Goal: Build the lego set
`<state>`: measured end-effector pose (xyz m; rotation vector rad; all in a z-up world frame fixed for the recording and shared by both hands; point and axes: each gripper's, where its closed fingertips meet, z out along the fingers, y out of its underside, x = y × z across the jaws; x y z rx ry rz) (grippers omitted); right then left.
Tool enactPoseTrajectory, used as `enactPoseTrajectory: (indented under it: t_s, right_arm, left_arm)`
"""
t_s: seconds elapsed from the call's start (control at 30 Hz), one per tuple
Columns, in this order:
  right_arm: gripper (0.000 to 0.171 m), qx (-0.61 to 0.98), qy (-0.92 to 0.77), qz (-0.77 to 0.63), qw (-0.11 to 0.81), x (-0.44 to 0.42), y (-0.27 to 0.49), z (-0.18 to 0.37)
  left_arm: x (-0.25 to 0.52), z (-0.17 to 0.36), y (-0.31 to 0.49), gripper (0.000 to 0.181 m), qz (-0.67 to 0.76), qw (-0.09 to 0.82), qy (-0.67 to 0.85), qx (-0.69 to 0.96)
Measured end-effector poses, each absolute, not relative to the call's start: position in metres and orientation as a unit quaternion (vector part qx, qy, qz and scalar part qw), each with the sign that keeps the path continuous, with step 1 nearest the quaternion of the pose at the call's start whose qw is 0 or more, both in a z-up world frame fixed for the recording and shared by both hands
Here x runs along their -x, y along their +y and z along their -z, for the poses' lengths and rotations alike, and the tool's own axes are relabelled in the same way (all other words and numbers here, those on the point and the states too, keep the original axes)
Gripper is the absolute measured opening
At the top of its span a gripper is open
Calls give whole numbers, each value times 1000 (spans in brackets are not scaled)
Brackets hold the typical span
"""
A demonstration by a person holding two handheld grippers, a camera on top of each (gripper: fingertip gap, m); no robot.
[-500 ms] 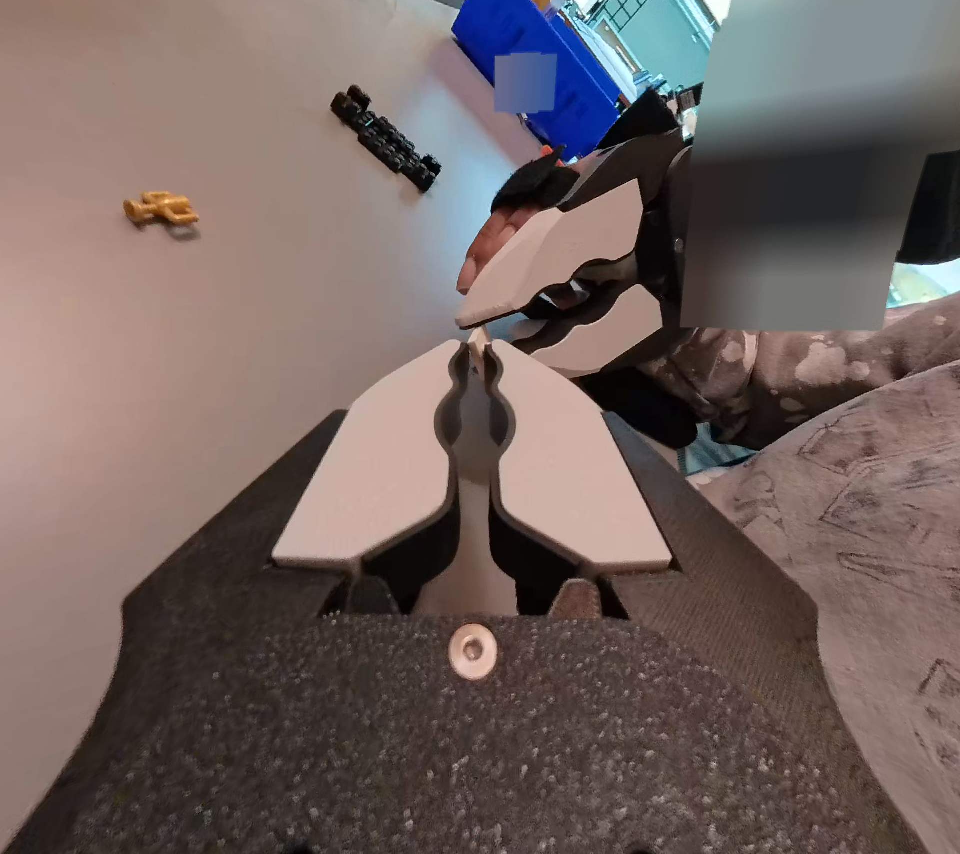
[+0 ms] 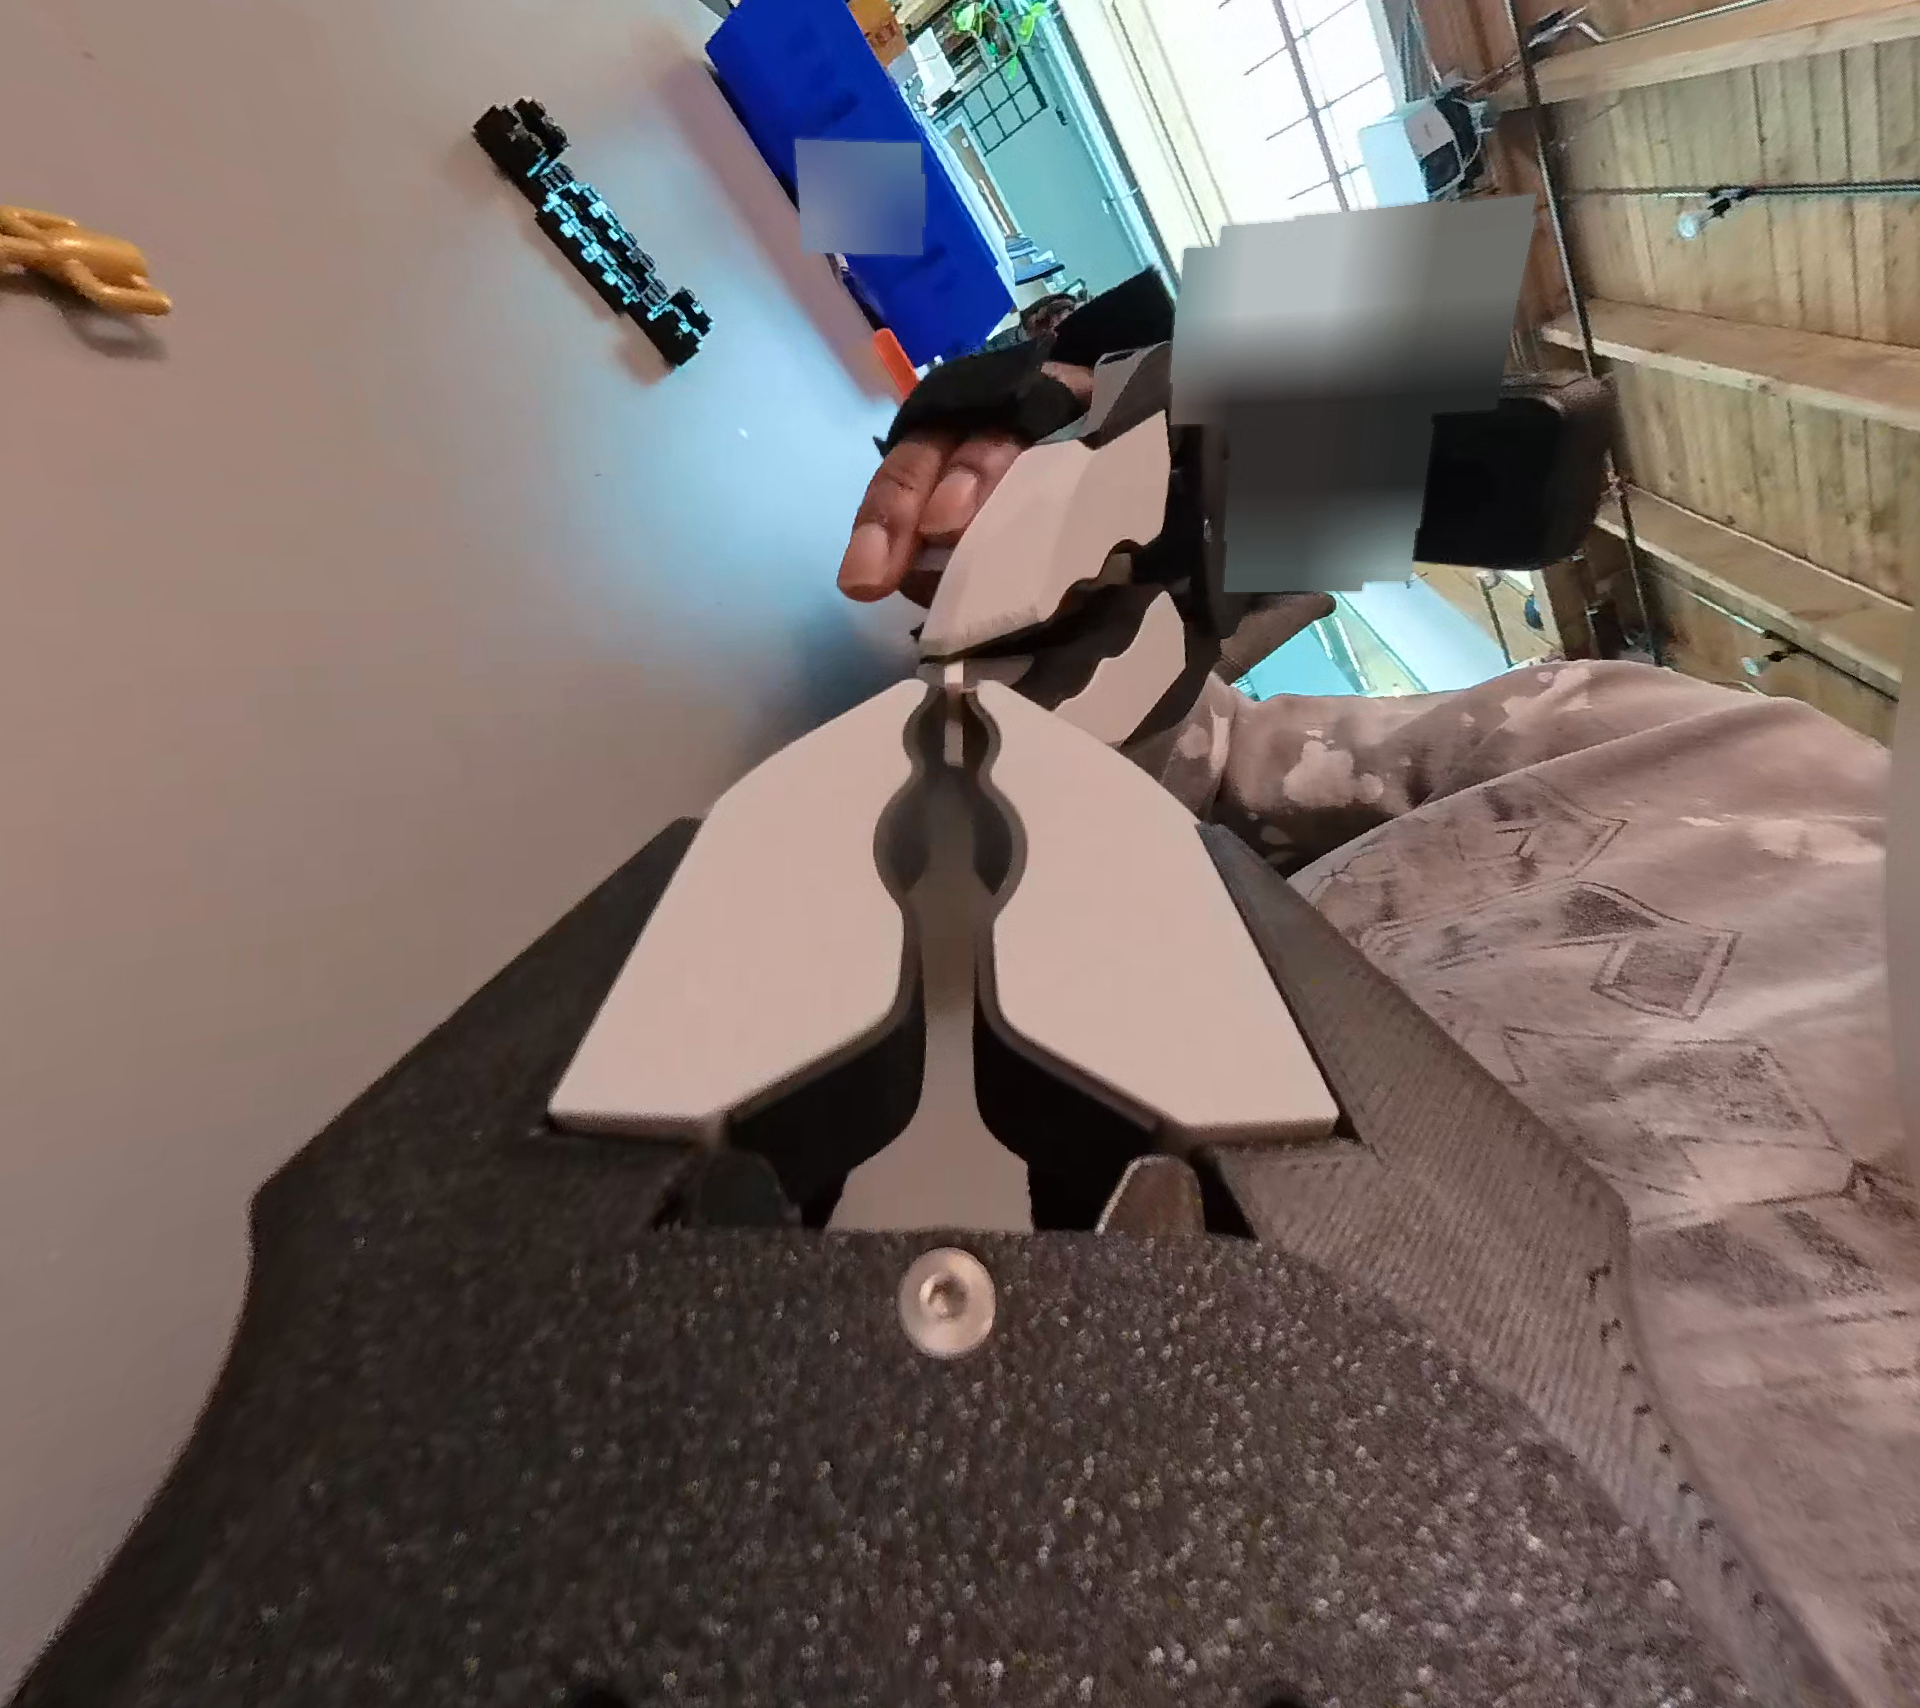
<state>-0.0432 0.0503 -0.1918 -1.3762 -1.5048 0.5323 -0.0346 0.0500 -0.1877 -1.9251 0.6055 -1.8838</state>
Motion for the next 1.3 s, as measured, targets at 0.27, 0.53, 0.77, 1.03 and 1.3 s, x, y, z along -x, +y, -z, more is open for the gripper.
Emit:
enactPoseTrajectory:
  t_s: [0.27, 0.53, 0.77, 1.03, 1.3]
  right_arm:
    - [16, 721, -561, -157, 375, 1, 93, 232]
    - [17, 750, -559, -152, 318, -6, 105, 254]
    - [17, 731, -584, -160, 314, -5, 108, 260]
    - [31, 747, -550, -179, 328, -14, 112, 253]
    - [23, 737, -529, -216, 362, -16, 112, 236]
  left_arm:
    - [38, 212, 67, 14, 425, 373, 360, 742]
    - [33, 220, 63, 8, 293, 434, 452, 722]
    - [60, 207, 83, 5, 261, 473, 423, 728]
    - [223, 176, 169, 15, 179, 531, 223, 798]
    - [354, 236, 167, 16, 87, 415, 276, 863]
